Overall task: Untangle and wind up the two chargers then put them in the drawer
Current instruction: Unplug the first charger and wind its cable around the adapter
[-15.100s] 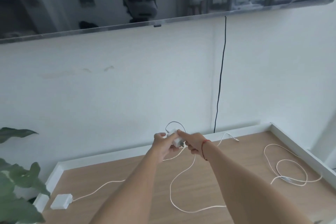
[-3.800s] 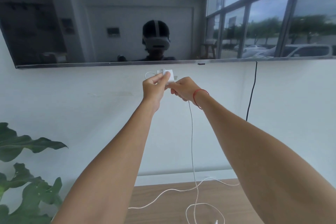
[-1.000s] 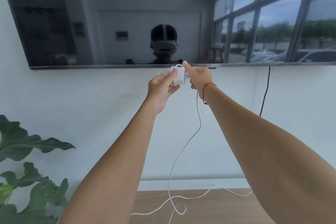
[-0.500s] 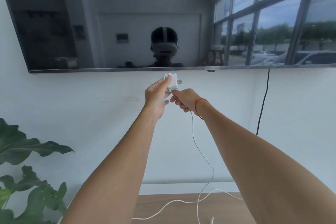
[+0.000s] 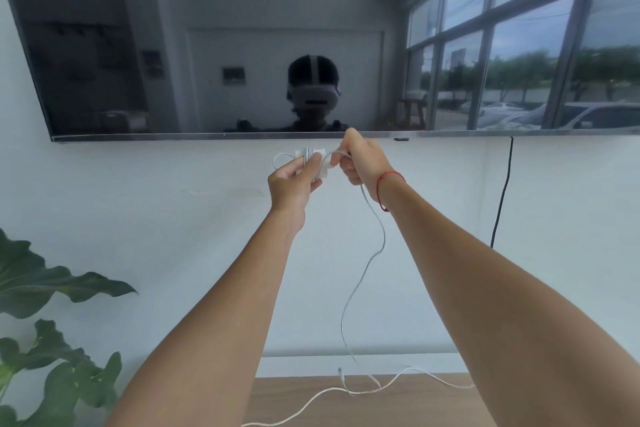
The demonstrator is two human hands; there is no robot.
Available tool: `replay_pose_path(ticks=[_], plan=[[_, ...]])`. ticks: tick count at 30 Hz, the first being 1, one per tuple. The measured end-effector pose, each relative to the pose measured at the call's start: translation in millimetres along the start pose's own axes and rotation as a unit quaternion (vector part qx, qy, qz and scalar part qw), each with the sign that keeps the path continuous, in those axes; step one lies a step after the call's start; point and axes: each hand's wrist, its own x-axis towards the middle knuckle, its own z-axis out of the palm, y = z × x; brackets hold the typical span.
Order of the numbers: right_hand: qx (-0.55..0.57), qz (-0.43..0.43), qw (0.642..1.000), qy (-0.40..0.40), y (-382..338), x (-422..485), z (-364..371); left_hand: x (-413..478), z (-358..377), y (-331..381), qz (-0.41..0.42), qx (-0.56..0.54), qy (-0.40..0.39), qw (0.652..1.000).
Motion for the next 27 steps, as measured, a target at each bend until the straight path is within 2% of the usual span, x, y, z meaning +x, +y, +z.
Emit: replay_pose_path(ticks=[4, 10, 17, 20, 27], plan=[[-0.055, -0.041, 0.998, 0.006, -15, 5, 1, -4, -1, -7, -0.014, 0.022, -0.002, 1.000], [-0.067, -0.042, 0.997, 0.024, -15, 9, 0, -8, -2, -5, -0.054, -0.042, -0.051, 0.996], [-0.075, -0.051, 0.996, 0.015, -21, 10, -2, -7, 1, -3, -0.022, 0.011, -0.086, 0.996], [-0.083, -0.053, 0.995, 0.034, -18, 11, -3, -8, 4, -6, -0.010, 0.046, -0.095, 0.994], [-0.084, -0.060, 0.991, 0.087, 9, 21, -14, -5, 2, 6, -0.019, 0.012, -0.131, 0.991]])
